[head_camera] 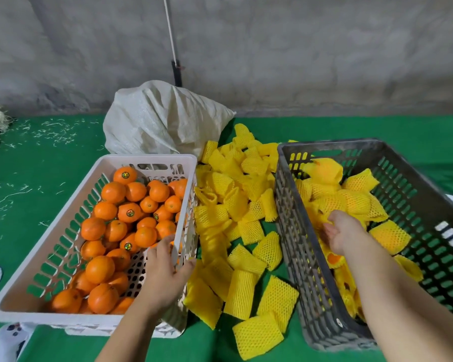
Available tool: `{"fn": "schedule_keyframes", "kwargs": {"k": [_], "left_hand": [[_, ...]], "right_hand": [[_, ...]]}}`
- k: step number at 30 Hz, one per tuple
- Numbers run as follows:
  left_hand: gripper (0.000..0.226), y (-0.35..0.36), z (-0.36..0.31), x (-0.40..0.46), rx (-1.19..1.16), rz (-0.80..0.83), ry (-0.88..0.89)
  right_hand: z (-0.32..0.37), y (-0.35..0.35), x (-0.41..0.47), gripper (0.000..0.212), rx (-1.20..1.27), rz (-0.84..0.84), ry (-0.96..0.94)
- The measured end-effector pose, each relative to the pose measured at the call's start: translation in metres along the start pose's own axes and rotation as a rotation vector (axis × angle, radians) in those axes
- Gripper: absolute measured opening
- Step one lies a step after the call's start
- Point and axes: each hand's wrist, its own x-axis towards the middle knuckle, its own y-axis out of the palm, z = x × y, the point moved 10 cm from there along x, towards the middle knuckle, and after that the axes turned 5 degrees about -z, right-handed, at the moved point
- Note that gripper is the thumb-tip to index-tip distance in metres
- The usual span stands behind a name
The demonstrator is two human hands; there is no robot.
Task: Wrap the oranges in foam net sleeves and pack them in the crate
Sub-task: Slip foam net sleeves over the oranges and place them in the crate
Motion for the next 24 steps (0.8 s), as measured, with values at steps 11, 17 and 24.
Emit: {"fn": "schedule_keyframes", "kwargs": {"k": [11, 17, 24], "left_hand": [[0.042, -0.019, 0.009, 0.026, -0.154, -0.076, -0.070], [0.054, -0.016, 0.029, 0.092, 0.271, -0.014, -0.057], [0.051, 0.045, 0.076, 0.084, 0.552, 0.294, -0.123]], "right_hand": [[0.078, 0.084, -0.128, 0.037, -0.787, 0.064, -1.272], [-0.044, 0.193, -0.172, 0.060, -1.678, 0.583, -1.294], [-0.172, 0.178, -0.114, 0.094, -2.234, 0.905, -0.752]]}}
